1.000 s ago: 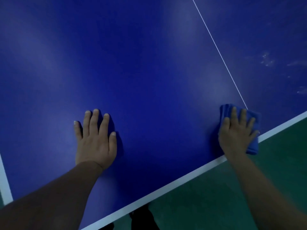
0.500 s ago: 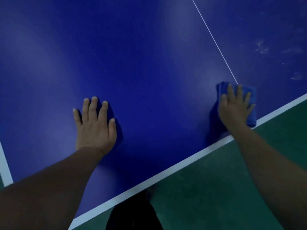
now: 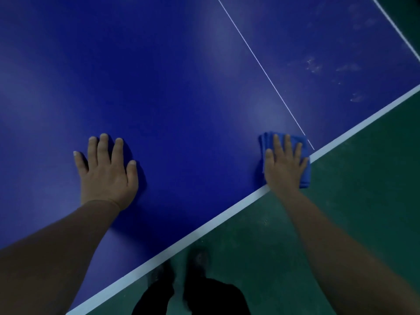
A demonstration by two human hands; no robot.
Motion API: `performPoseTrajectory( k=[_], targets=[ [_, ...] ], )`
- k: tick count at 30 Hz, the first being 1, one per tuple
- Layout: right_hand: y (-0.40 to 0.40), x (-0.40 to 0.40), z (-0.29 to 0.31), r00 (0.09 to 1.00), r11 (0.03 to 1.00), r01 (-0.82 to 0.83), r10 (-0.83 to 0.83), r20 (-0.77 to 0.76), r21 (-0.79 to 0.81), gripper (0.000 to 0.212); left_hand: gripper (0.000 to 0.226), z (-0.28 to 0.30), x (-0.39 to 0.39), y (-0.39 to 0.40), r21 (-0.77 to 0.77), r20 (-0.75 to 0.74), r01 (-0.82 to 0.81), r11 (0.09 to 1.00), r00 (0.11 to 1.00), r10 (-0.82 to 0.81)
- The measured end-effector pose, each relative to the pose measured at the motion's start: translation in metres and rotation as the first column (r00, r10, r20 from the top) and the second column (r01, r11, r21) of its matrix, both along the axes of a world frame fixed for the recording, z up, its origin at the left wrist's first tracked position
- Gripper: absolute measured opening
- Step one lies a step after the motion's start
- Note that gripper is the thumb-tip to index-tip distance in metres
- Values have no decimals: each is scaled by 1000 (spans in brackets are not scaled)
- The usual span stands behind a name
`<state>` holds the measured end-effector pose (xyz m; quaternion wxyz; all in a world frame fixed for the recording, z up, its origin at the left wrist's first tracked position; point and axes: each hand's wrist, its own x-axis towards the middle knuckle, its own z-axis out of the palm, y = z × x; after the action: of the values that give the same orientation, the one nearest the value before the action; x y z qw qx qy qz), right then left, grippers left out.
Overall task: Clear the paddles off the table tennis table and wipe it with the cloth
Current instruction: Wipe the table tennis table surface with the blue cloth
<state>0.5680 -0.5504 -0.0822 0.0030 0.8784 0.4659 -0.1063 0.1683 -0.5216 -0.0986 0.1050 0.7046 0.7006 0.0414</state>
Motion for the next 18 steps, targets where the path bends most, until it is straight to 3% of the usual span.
performPoseTrajectory(
  k=[2,3,5,7,8,9,10,12,14,15,16,17,18],
  targets=[
    [18,-2,0,989,990,139,-138,-51,16,56,69,2,2,1,-10,-18,4,1000,1000,-4],
    [23,-16,1,992,994,112,-111,-51,1,57,70,4,2,1,-15,-27,3,1000,1000,-4],
    [18,-54,-4,973,973,-230,230,-15,37,58,70,7,5,-1,-14,-28,-15,1000,1000,15],
    [-2,-66,-10,734,733,-680,679,22,33,58,69,10,15,-5,9,-3,-37,999,999,37],
    [2,-50,-8,612,611,-791,791,11,33,58,68,12,25,-7,16,10,-37,999,999,37],
    [14,-20,-9,574,574,-818,819,12,30,59,67,13,38,-9,22,23,-32,999,999,31],
    [29,15,-10,638,638,-770,770,27,7,61,65,15,54,-11,30,36,-30,999,999,29],
    [61,83,-3,875,874,-481,483,22,-69,62,60,21,94,-15,54,76,-36,998,997,32],
    [78,112,1,980,979,-199,198,-12,-41,62,58,25,137,-15,76,110,-19,997,994,11],
    [77,103,0,986,985,-169,169,9,-20,61,58,26,158,-13,78,117,-7,997,993,-2],
    [68,84,-3,968,969,-248,246,47,21,61,58,26,176,-10,76,120,-1,997,993,-8],
    [55,61,-5,912,911,-409,407,45,60,61,58,26,192,-7,71,124,-6,997,992,-3],
    [38,41,-9,790,785,-612,612,38,91,60,58,25,207,-1,67,126,-23,997,992,14]
  ],
)
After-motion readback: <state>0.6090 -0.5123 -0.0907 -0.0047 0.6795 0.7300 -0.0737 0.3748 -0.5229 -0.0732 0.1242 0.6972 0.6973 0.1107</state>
